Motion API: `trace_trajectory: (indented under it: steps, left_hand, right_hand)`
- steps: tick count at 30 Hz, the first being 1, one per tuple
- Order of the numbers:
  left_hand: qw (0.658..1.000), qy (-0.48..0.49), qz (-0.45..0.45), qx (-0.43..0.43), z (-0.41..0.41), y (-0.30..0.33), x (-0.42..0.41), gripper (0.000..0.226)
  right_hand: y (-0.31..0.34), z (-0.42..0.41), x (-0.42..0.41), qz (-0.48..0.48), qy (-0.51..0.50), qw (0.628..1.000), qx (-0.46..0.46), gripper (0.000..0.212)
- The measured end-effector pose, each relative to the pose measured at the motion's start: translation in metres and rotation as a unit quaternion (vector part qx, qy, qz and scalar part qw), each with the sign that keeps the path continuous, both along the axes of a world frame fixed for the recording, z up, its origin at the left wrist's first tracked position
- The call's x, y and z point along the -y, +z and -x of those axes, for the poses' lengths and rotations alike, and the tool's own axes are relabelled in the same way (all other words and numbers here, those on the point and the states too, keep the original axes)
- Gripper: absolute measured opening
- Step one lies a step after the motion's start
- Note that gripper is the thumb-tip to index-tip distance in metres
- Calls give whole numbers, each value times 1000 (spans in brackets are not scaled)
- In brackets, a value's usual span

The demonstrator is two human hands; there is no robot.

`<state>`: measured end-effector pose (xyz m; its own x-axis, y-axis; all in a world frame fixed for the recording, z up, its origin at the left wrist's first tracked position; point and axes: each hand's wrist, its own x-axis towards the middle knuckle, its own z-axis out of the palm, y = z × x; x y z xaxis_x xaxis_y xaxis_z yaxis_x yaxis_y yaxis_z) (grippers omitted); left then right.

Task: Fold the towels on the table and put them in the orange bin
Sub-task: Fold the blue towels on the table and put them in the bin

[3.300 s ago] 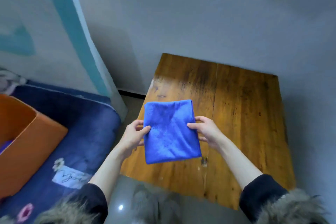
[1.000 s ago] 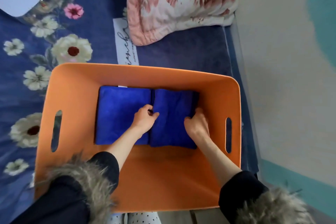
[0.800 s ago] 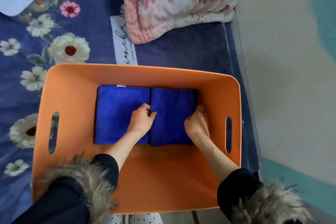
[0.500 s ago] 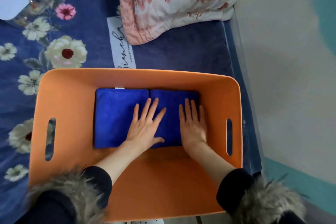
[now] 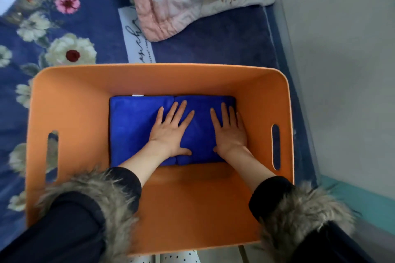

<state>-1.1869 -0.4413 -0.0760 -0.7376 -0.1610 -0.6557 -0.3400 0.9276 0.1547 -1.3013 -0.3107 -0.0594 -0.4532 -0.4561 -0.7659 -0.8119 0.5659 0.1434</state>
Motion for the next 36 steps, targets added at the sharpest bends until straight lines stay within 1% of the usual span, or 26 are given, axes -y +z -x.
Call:
trace_trajectory:
  steps: [2,4,8,12,16,18,22,24,28,32,35,36]
  left_hand:
    - [1000,-2,-6,5,-4,15,2,103]
    - [1000,3,-3,-8,-12,34,3,88]
    - [996,66,-19,-56,-33,83,3,74]
    - [990,67,12,-124,-46,145,2,66]
    - [970,49,20,-236,-50,213,-1,60]
    - [958,44,-10,-282,-50,243,-6,58]
    - [933,45,-136,-329,-47,296,-31,54]
    - [921,4,-180,-345,-46,318,-48,54]
    - [892,-109,-239,-369,-49,362,-90,54]
    - [857,-205,-279,-381,-66,391,-138,54]
    - [836,-282,-302,-362,-87,401,-177,54]
    - [823,-312,-313,-357,-98,405,-197,55]
  right_hand:
    - [12,-13,-9,36,-38,998,19,100]
    - [29,-24,-19,87,-72,993,32,90]
    - [79,-34,-28,199,-117,973,25,77]
    - [148,-43,-32,292,-163,942,-16,73]
    - [224,-61,-48,367,-204,903,-89,69]
    - [257,-74,-60,381,-241,885,-112,67]
    - [313,-103,-94,399,-300,849,-174,64]
    - [336,-121,-114,398,-339,824,-219,63]
    - [368,-172,-157,363,-419,778,-296,65]
    - [388,-233,-201,342,-499,716,-349,65]
    - [399,-286,-231,332,-558,661,-377,64]
    - [404,-310,-242,329,-579,637,-388,64]
